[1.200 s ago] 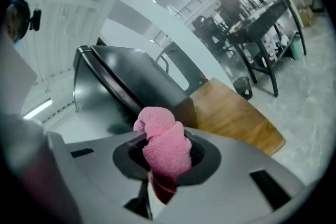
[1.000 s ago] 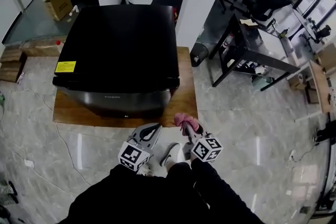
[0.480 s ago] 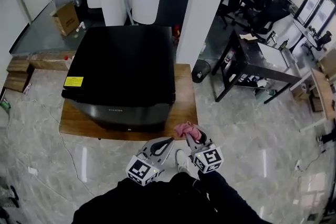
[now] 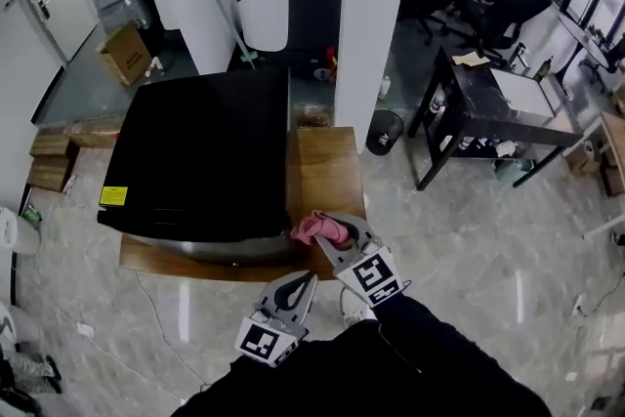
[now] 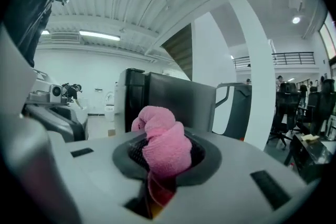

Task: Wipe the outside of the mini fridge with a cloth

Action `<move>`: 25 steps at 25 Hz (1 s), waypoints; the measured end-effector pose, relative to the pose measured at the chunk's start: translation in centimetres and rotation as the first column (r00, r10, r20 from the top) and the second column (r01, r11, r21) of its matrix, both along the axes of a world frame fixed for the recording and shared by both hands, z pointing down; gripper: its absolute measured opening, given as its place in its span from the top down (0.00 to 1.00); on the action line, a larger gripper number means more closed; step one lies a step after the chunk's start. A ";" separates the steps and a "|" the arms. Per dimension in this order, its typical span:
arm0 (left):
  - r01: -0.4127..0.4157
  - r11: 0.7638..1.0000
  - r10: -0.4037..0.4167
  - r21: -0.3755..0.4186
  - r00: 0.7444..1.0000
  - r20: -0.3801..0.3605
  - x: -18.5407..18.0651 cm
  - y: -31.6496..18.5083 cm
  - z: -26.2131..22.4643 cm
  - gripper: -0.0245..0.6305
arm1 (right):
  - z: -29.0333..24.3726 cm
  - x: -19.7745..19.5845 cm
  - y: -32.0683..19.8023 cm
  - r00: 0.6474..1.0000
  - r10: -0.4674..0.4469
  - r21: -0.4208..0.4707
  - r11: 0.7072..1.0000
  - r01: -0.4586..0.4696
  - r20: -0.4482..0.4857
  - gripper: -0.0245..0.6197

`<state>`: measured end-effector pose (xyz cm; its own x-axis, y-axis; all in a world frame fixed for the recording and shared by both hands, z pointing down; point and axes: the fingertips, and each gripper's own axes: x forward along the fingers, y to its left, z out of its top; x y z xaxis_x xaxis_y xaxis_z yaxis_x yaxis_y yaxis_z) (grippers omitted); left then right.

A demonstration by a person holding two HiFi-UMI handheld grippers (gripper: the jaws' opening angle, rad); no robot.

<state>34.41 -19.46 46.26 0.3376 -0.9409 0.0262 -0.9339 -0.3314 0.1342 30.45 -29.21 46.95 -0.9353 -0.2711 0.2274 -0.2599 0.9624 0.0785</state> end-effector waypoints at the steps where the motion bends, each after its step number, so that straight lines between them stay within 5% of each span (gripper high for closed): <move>1: 0.013 1.000 -0.013 0.000 1.000 0.008 0.1 -0.5 0.2 0.95 | -0.1 -0.6 -0.5 1.000 -0.022 0.005 1.000 0.022 0.000 0.83; 9: 0.150 0.988 -0.151 -0.034 0.988 -0.029 0.1 -4.3 0.5 0.95 | -1.3 -4.2 -2.7 0.984 -0.154 -0.022 0.987 0.156 0.088 0.83; 25: 0.346 0.936 -0.345 -0.062 0.938 0.025 0.4 -12.4 0.8 0.95 | -0.2 -7.4 -11.6 0.958 -0.195 -0.116 0.968 0.223 0.209 0.83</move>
